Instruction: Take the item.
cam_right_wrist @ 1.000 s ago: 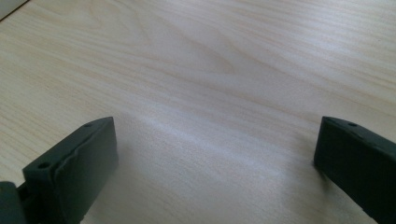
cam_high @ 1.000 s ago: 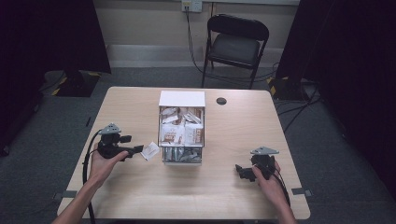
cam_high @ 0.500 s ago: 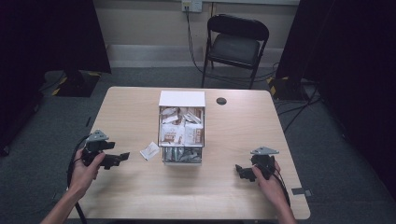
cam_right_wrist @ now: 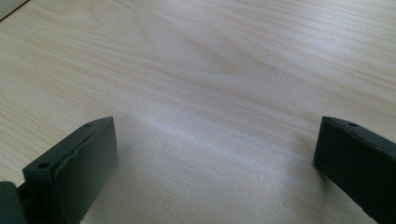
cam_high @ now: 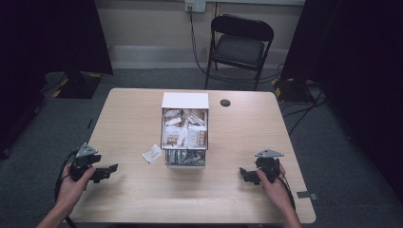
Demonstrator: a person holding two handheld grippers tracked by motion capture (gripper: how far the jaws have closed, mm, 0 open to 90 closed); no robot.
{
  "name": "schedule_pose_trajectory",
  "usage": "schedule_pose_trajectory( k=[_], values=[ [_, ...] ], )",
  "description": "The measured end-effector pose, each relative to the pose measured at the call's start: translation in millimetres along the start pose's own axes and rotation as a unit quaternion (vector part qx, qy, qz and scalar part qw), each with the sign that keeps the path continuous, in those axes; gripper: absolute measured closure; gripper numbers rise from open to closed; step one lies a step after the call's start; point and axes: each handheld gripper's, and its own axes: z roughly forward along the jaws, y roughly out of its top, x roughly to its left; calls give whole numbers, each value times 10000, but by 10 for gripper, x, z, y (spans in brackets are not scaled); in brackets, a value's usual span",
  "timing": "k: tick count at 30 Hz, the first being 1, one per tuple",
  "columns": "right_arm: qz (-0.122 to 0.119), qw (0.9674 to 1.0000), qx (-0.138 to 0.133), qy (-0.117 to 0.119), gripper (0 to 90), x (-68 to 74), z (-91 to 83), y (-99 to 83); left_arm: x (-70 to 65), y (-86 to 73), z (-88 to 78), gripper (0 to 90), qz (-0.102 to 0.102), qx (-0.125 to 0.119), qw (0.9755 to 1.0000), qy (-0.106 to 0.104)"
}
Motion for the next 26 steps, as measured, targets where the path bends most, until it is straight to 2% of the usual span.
schedule_pose_trajectory(
  k=[3,5,9,11,13,17,26],
  values=[
    [-1,10000,0,0,0,0,0,0,22,-98,47,194,-45,104,9999,125],
    [-1,10000,1,0,0,0,0,0,24,-170,106,193,-70,198,9997,84],
    [0,10000,0,0,0,0,0,0,-2,-223,157,170,-17,200,9996,197],
    [-1,10000,1,-2,0,0,0,0,-14,-220,167,155,-24,183,9995,245],
    [-2,10000,-1,-1,0,0,0,0,-27,-240,183,147,-62,56,9997,245],
    [-1,10000,0,-2,0,0,0,0,-20,-290,193,129,-12,-146,9996,253],
    [-1,10000,0,-2,0,0,0,0,-51,-279,211,93,-147,-132,9992,358]
  ],
)
